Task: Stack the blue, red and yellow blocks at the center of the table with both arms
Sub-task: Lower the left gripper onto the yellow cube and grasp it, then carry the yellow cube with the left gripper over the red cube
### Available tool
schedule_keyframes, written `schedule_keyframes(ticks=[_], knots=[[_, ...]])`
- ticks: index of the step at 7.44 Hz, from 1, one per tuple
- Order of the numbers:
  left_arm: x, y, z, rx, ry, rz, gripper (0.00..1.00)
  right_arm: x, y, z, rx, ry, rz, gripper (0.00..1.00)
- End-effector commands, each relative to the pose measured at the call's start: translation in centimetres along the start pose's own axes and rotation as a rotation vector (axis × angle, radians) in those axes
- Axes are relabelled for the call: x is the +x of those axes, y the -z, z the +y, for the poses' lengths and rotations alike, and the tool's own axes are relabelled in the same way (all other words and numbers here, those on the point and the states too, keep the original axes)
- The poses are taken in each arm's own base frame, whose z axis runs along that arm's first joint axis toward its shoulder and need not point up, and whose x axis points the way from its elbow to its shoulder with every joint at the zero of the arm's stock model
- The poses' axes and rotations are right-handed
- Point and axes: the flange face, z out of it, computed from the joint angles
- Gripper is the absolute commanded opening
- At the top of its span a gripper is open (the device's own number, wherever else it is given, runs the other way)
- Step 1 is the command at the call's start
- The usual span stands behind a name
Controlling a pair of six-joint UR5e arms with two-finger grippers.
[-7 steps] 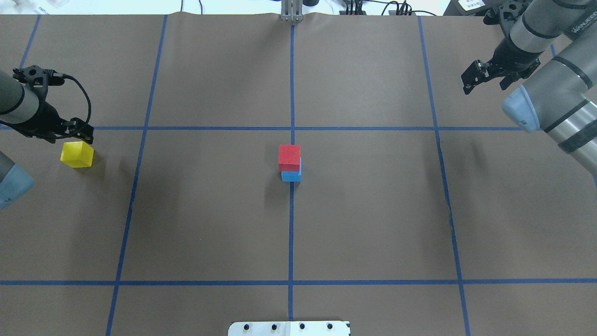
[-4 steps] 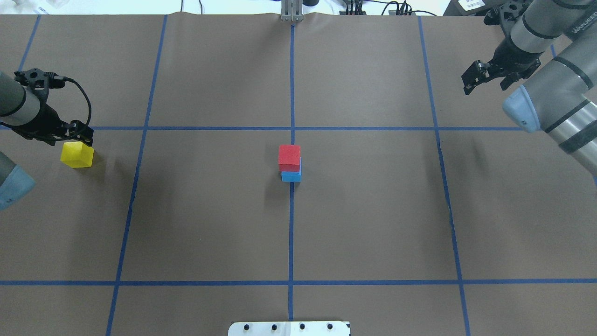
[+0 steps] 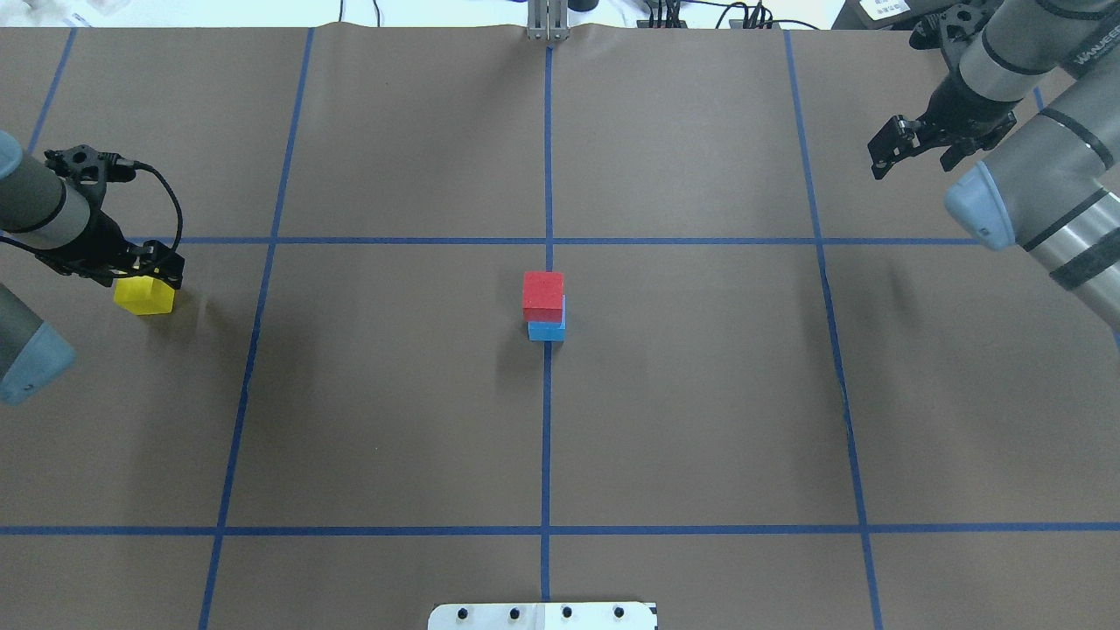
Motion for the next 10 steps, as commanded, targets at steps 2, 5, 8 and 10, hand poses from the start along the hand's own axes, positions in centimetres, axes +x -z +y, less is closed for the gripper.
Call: schedule_keyframes(ticks=[2, 5, 8, 10], knots=[[-0.2, 0.0, 0.3, -0.002, -0.008, -0.004, 0.0, -0.1, 0.2, 0.1, 0.003, 0.001, -0.002, 0.99], [6.3, 6.3, -1.5, -0.009, 0.006, -0.005, 0.0, -0.3, 0.3, 0.1, 0.002, 0.002, -0.007, 0.99], [22.6, 17.7, -5.5, -0.028, 0.001, -0.004, 0.0, 1.9, 0.3, 0.3, 0.015, -0.015, 0.027, 0.99], [34.3, 20.0, -2.5, -0.038, -0.05, 0.062, 0.0, 2.2, 0.2, 0.0, 0.017, -0.021, 0.041, 0.99]])
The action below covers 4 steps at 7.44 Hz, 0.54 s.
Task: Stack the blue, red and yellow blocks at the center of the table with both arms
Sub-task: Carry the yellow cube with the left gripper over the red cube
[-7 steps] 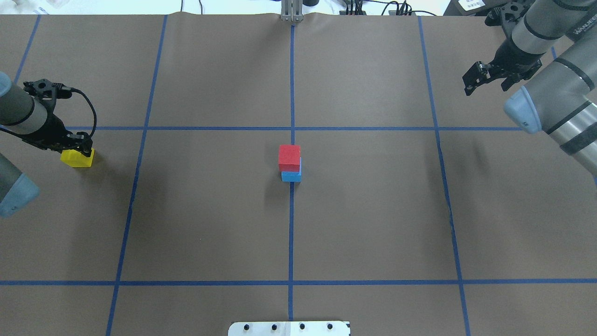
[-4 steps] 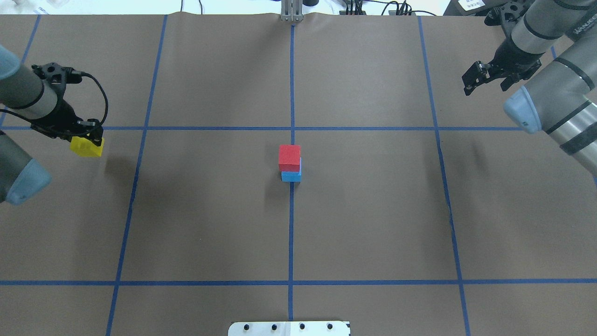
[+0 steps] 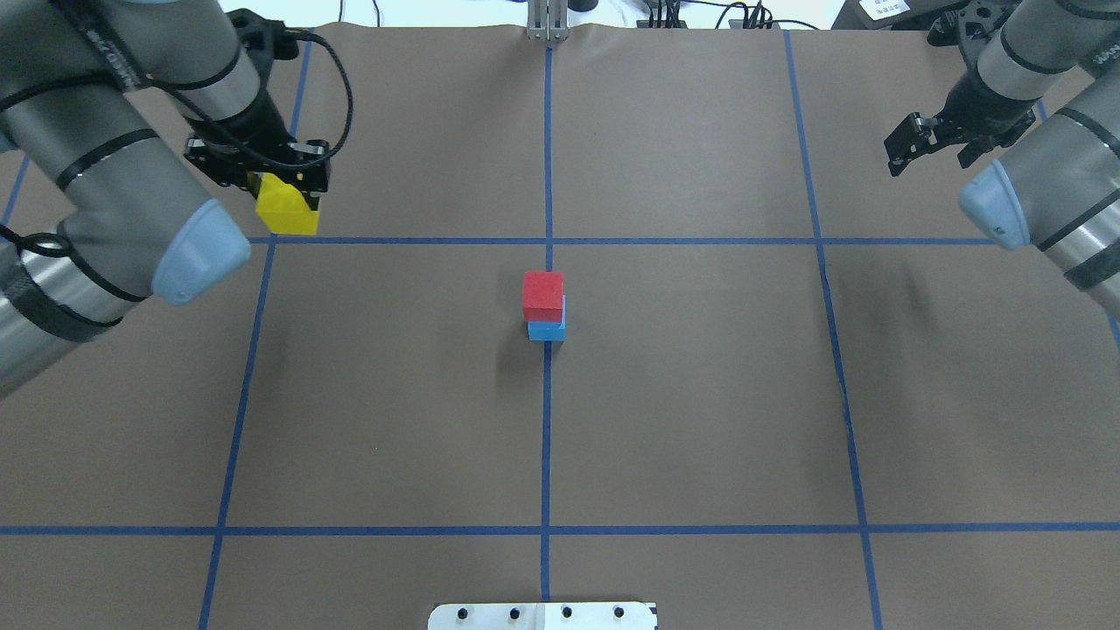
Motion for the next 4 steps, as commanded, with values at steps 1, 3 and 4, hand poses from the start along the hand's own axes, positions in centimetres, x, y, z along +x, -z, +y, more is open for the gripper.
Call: schedule_keyframes(ticks=[1, 3, 4], knots=[[14.3, 1.5, 4.0, -0.038, -0.008, 0.073, 0.0, 1.3, 0.3, -0.2, 0.008, -0.019, 0.016, 0.99], [21.9, 1.1, 1.8, -0.074, 0.008, 0.054, 0.0, 2.1, 0.7, -0.4, 0.01, -0.031, 0.01, 0.99], [23.4, -1.2, 2.8, -0.098, -0.011, 0.031, 0.0, 2.0, 0.8, -0.4, 0.01, -0.033, 0.008, 0.99]])
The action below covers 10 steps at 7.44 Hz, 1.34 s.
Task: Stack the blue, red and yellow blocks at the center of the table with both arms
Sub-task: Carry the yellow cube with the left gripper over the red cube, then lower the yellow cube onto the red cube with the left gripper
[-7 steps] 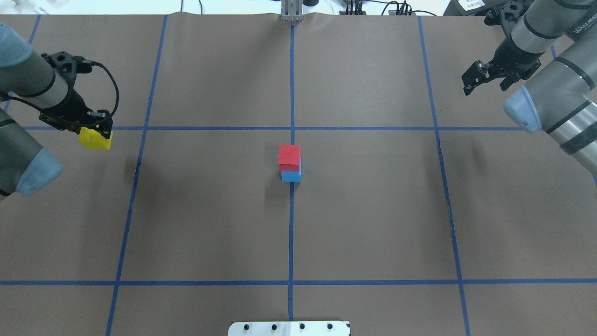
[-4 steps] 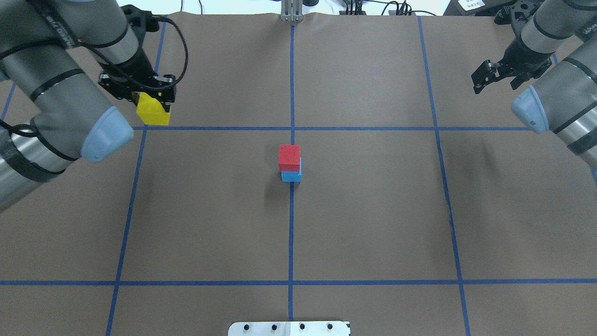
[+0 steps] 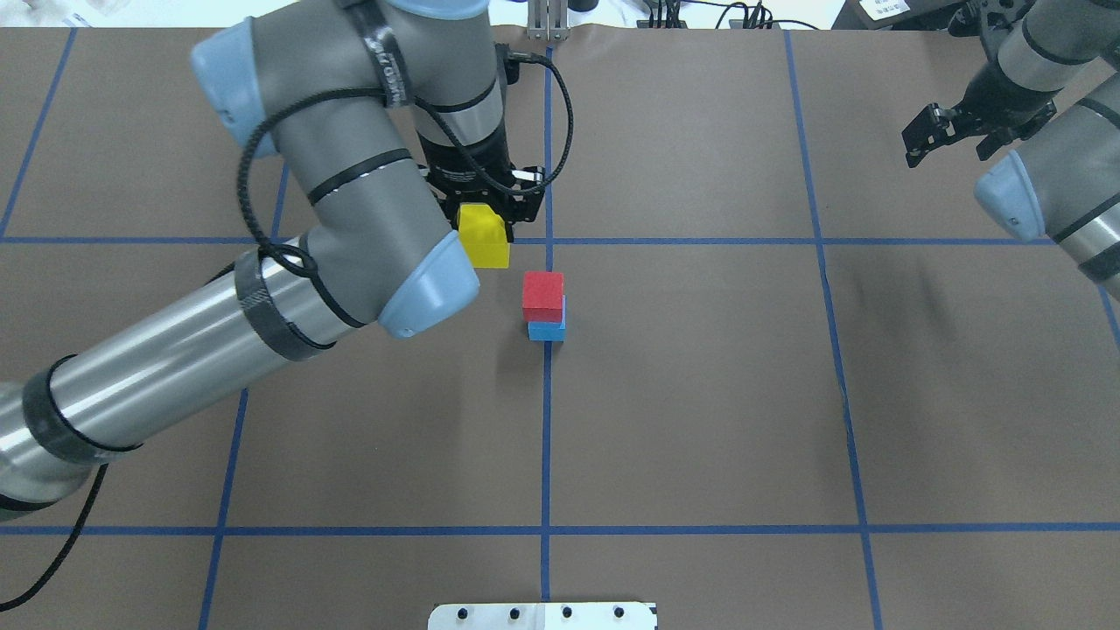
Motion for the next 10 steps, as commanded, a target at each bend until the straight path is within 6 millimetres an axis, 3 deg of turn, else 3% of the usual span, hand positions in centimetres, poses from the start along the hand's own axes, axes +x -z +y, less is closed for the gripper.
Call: schedule_keyframes(ticks=[1, 3, 10], knots=[[4.0, -3.1, 0.9, -0.027, -0.024, -0.027, 0.0, -0.1, 0.2, 0.0, -0.005, -0.007, -0.015, 0.99], [4.2, -4.8, -0.1, -0.025, -0.025, -0.02, 0.0, -0.1, 0.1, 0.2, -0.015, -0.007, -0.032, 0.99], [5.3, -5.7, 1.0, -0.03, -0.029, 0.003, 0.0, 0.0, 0.1, 0.4, -0.016, -0.008, -0.032, 0.99]])
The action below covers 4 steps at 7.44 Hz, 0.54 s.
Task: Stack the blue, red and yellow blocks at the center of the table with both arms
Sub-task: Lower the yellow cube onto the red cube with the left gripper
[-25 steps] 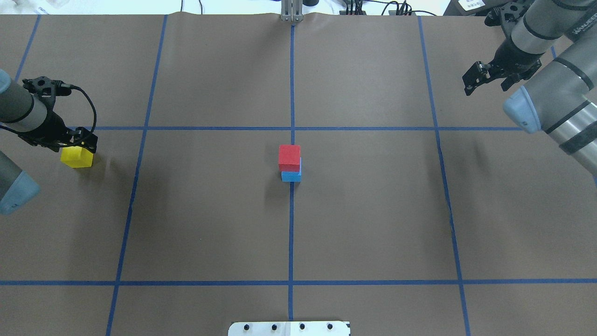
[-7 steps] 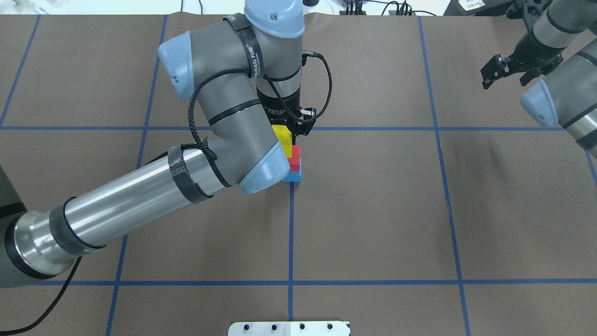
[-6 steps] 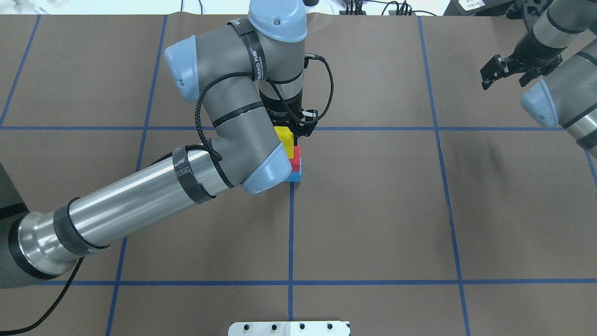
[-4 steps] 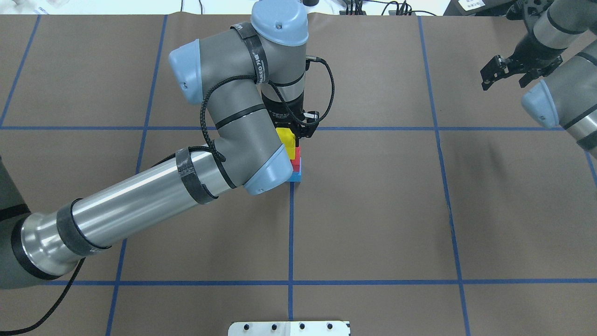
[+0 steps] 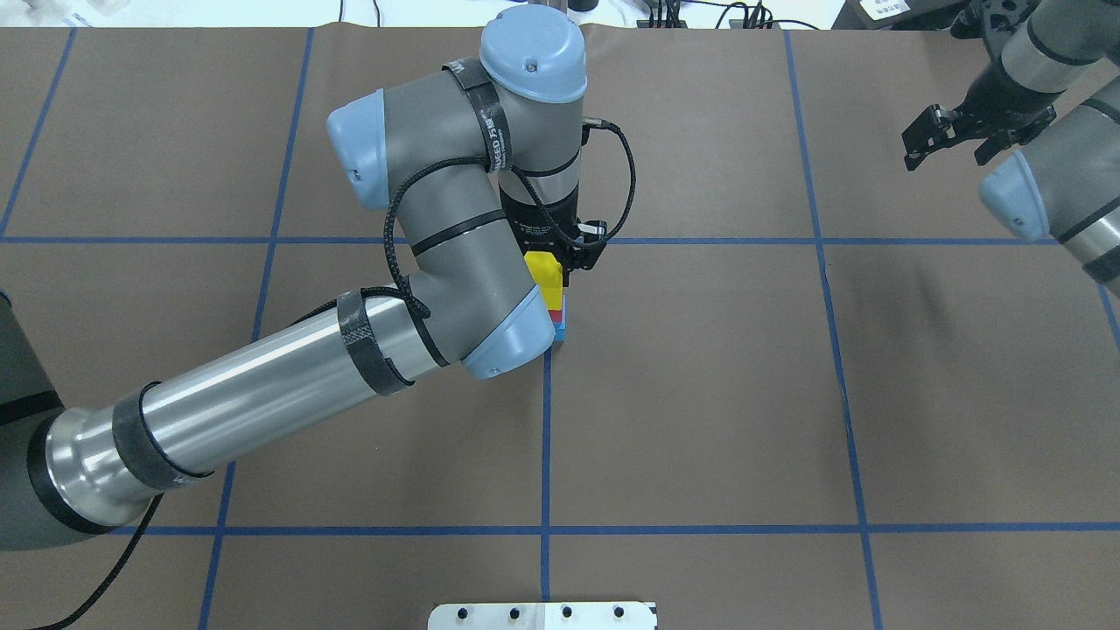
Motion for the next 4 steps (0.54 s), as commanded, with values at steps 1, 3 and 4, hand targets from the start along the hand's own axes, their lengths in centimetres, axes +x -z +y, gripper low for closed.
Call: schedule_keyframes(ticks=[1, 3, 4], knots=[[0.17, 0.01, 0.08, 0.004, -0.002, 0.008, 0.0, -0.03, 0.04, 0.01, 0.001, 0.001, 0.0, 0.99], [-0.09, -0.24, 0.08, 0.003, 0.067, 0.007, 0.58, 0.03, 0.28, -0.03, 0.005, 0.0, -0.001, 0.99], [-0.08, -0.54, 0.18, 0.01, 0.065, 0.023, 0.94, 0.04, 0.41, -0.04, 0.006, 0.0, -0.003, 0.99]])
